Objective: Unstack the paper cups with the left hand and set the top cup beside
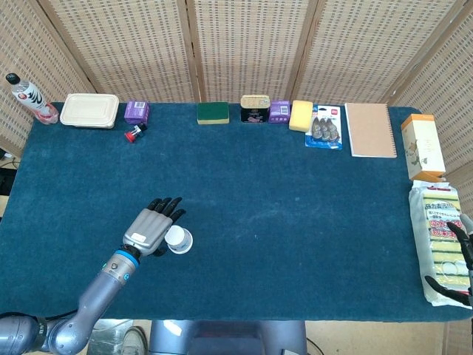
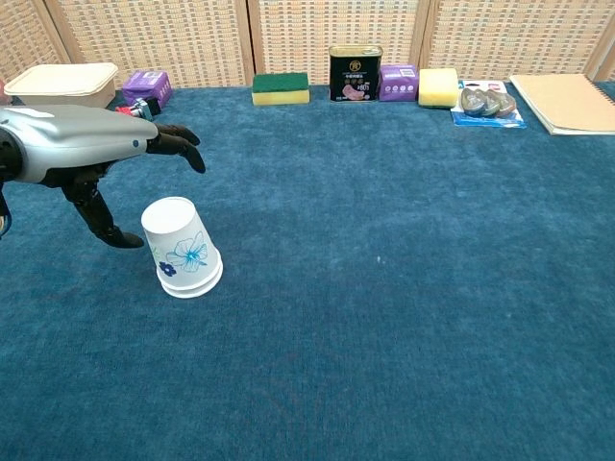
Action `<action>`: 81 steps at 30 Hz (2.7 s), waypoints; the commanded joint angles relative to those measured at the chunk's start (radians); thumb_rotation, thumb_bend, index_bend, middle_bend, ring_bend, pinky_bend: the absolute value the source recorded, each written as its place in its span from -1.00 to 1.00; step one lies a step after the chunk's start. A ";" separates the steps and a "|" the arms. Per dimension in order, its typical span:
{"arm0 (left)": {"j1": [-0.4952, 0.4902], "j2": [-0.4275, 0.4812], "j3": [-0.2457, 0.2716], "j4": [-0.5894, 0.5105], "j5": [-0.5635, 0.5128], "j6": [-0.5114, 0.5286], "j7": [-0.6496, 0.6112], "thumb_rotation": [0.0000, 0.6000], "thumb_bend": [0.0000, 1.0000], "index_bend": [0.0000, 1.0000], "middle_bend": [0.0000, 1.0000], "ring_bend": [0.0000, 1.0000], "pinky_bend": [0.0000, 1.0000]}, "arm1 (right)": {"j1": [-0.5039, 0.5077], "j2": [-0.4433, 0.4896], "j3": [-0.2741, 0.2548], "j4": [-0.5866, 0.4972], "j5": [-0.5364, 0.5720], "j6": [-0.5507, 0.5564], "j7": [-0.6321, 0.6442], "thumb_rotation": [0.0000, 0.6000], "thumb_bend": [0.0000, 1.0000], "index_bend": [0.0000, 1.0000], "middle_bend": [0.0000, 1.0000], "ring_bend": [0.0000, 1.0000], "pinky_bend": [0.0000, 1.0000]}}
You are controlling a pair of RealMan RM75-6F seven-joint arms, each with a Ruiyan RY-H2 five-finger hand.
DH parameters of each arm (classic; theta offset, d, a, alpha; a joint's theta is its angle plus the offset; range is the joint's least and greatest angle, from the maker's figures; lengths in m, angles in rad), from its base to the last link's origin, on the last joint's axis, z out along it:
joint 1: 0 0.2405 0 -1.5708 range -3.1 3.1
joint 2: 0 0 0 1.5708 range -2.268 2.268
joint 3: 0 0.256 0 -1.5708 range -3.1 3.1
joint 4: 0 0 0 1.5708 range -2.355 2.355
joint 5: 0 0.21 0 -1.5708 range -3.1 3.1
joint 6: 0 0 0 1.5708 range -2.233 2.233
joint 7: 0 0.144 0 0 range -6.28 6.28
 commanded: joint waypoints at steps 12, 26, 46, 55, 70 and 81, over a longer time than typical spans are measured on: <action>-0.060 -0.063 0.030 -0.006 -0.064 0.078 0.047 1.00 -0.50 -0.41 -1.00 -1.00 -0.85 | 0.004 0.008 -0.003 0.007 -0.003 -0.008 0.031 1.00 -0.99 -0.81 -1.00 -1.00 -1.00; -0.084 -0.067 0.043 -0.019 -0.069 0.124 0.047 1.00 -0.49 -0.27 -1.00 -1.00 -0.85 | 0.004 0.011 -0.004 0.012 -0.004 -0.008 0.045 1.00 -0.99 -0.82 -1.00 -1.00 -1.00; -0.058 0.140 0.024 -0.234 0.033 0.202 -0.028 1.00 -0.49 -0.23 -1.00 -1.00 -0.85 | 0.004 0.013 -0.004 0.011 -0.006 -0.005 0.049 1.00 -0.98 -0.82 -1.00 -1.00 -1.00; -0.004 0.330 0.005 -0.280 0.111 0.150 -0.213 1.00 -0.49 -0.23 -1.00 -1.00 -0.85 | 0.003 0.011 -0.007 0.007 -0.010 -0.005 0.041 1.00 -0.99 -0.81 -1.00 -1.00 -1.00; 0.038 0.280 0.064 -0.027 0.124 -0.025 -0.389 1.00 -0.49 -0.23 -1.00 -1.00 -0.85 | 0.009 0.007 -0.015 -0.005 -0.018 -0.019 0.015 1.00 -0.98 -0.81 -1.00 -1.00 -1.00; 0.041 0.169 0.094 0.082 0.114 -0.056 -0.379 1.00 -0.49 -0.23 -1.00 -1.00 -0.85 | 0.010 0.011 -0.014 -0.005 -0.012 -0.021 0.029 1.00 -0.99 -0.81 -1.00 -1.00 -1.00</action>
